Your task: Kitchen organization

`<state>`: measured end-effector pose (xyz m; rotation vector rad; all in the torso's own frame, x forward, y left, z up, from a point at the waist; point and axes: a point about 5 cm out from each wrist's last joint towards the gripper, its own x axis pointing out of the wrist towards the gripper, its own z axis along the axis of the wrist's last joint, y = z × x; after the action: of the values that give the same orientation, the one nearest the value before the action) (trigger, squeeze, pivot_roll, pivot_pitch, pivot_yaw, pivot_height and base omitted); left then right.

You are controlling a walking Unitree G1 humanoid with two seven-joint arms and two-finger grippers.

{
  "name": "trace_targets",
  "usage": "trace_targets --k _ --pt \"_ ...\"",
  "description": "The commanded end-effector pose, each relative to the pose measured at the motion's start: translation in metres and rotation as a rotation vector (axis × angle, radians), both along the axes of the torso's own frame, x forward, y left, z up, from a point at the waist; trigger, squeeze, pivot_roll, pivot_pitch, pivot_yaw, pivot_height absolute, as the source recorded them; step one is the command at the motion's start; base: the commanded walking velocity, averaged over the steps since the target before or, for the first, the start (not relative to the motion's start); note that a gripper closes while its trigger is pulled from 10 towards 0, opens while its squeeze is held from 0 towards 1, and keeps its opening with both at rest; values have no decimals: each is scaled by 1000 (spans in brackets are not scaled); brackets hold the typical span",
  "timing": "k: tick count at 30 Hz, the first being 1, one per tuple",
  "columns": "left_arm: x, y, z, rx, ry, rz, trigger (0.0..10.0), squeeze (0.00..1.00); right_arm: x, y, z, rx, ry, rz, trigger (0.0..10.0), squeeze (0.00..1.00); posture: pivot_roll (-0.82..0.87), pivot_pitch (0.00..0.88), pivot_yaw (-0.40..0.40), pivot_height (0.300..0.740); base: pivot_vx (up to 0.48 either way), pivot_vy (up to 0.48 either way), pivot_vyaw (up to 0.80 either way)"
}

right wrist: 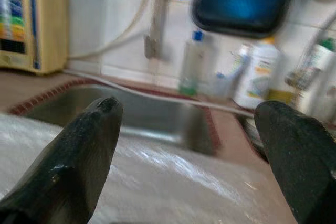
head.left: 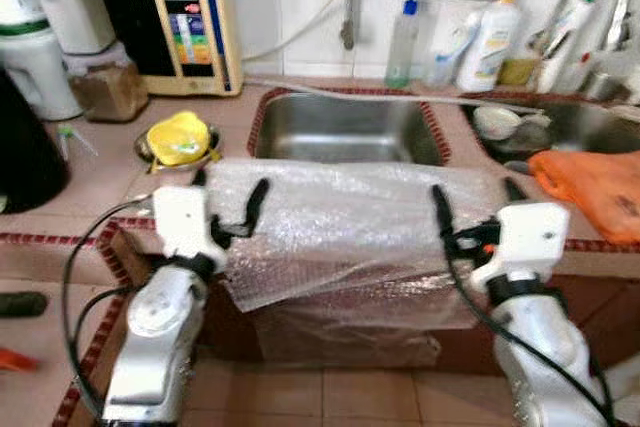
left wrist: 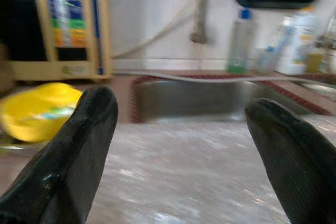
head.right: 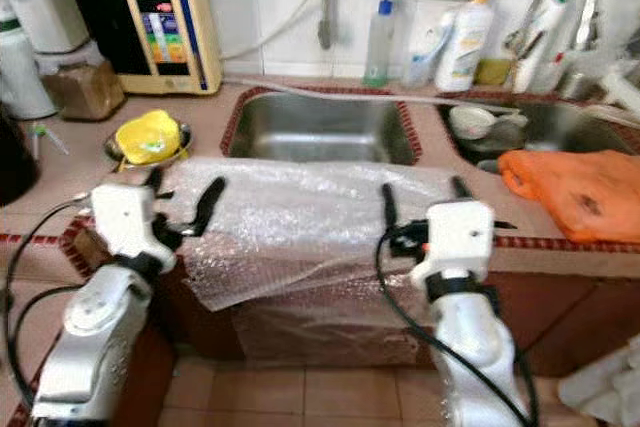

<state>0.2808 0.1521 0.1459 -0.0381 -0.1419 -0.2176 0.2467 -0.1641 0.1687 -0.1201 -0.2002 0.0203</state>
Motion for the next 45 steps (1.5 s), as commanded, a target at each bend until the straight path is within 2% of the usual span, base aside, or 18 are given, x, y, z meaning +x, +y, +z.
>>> trace_targets --k 1,10,18,21,27,37,45 --pt "1 9 2 21 -3 35 10000 0 1 6 0 13 0 21 10000 0 -42 14 -14 740 311 0 0" --pt "0 9 1 19 4 44 10000 0 1 10 -1 39 16 57 10000 0 -41 10 -14 740 266 0 0" --pt "0 8 1 22 -2 60 10000 0 -1 14 1 -9 5 87 10000 0 -45 15 -15 740 0 0 0" --pt "1 7 1 21 -3 59 10000 0 -1 15 2 -36 -2 96 10000 0 -48 14 -14 740 0 0 800" --pt "2 6 1 28 -3 53 10000 0 0 13 1 -19 5 80 10000 0 -48 14 -14 740 0 0 760" --pt "2 5 1 28 0 38 10000 0 -1 12 1 16 8 66 10000 0 -52 14 -7 740 0 0 0" --pt "3 6 0 31 6 38 10000 0 -1 16 1 18 9 84 10000 0 -51 11 -3 740 0 -340 0"
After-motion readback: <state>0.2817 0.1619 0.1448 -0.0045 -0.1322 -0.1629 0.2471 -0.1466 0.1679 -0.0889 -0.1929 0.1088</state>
